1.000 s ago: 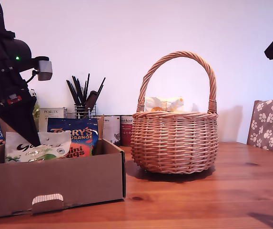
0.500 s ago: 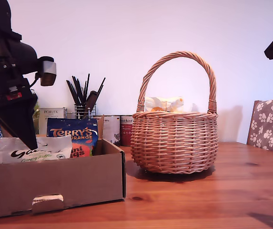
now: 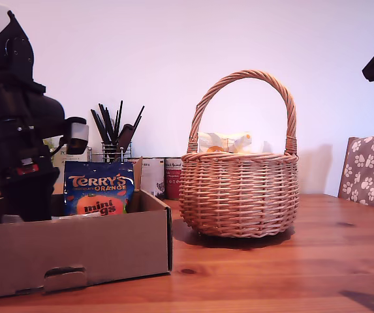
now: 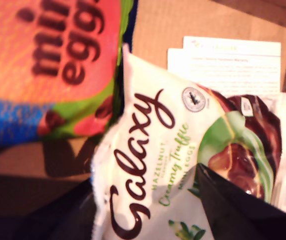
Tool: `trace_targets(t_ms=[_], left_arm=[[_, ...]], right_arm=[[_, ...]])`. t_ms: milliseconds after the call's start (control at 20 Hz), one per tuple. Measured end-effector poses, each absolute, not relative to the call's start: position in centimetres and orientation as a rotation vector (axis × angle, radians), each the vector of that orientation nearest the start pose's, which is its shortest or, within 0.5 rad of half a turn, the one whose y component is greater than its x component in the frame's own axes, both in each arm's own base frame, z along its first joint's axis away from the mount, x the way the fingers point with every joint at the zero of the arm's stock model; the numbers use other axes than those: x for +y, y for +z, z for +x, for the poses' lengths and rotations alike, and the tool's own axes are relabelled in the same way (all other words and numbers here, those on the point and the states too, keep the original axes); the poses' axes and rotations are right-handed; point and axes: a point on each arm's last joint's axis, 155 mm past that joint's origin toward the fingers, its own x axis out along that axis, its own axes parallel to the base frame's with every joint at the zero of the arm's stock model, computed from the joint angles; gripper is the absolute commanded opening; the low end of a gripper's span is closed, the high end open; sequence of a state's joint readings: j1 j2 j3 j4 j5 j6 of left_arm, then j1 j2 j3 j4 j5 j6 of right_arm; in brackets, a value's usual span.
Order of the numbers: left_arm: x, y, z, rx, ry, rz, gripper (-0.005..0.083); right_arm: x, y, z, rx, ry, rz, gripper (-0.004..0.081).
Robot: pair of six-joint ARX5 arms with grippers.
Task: Move the bags of Easter eggs from the cardboard box on the left into the woven basket on the right side.
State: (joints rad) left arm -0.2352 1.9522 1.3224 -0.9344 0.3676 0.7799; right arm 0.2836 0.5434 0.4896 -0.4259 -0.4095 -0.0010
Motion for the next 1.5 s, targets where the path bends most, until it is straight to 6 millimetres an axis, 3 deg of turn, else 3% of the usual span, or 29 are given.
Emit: trace_targets(t_ms=[100, 150, 300, 400, 700, 900, 1100, 1350, 1500], left_arm=[[-14.5, 1.2, 33.2, 1.294, -1.035, 0.499, 0.0484], [-14.4, 1.2, 33.2, 1.298, -1.026, 0.500, 0.0425], [-14.3, 1.1, 32.7, 1.323, -1.028, 0.494, 0.0126], [-14.5, 1.2, 32.5, 1.322, -1.038, 0.481, -0.0003], [-14.8, 1.5, 31.9, 1.336, -1.061, 0.448, -0.0024], [-14.5, 2.7, 30.6, 1.410, -1.072, 0.430, -0.0024], [-15.2, 6.5, 33.2, 1.300, -1.037, 0.441, -0.0024], [-16.8, 15.6, 35.5, 1.024, -1.030, 0.463, -0.0024], [-17.7, 19.3, 36.1, 0.911, -1.045, 0.457, -0.0024]], right_arm=[[14.1, 17.8, 22.1, 0.487, 0.679, 0.030, -0.0013], [14.1, 17.8, 22.1, 0.486, 0.680, 0.030, -0.0013], [14.1, 17.8, 22.2, 0.485, 0.680, 0.030, -0.0013], [14.1, 17.8, 22.2, 0.484, 0.680, 0.030, -0.0013], [14.1, 17.9, 22.2, 0.482, 0.680, 0.029, -0.0013], [14.1, 17.9, 22.2, 0.483, 0.680, 0.030, -0.0013], [14.1, 17.9, 22.2, 0.482, 0.680, 0.029, -0.0013], [14.1, 17.9, 22.2, 0.482, 0.680, 0.030, -0.0013], [14.1, 17.9, 22.2, 0.482, 0.680, 0.030, -0.0013]])
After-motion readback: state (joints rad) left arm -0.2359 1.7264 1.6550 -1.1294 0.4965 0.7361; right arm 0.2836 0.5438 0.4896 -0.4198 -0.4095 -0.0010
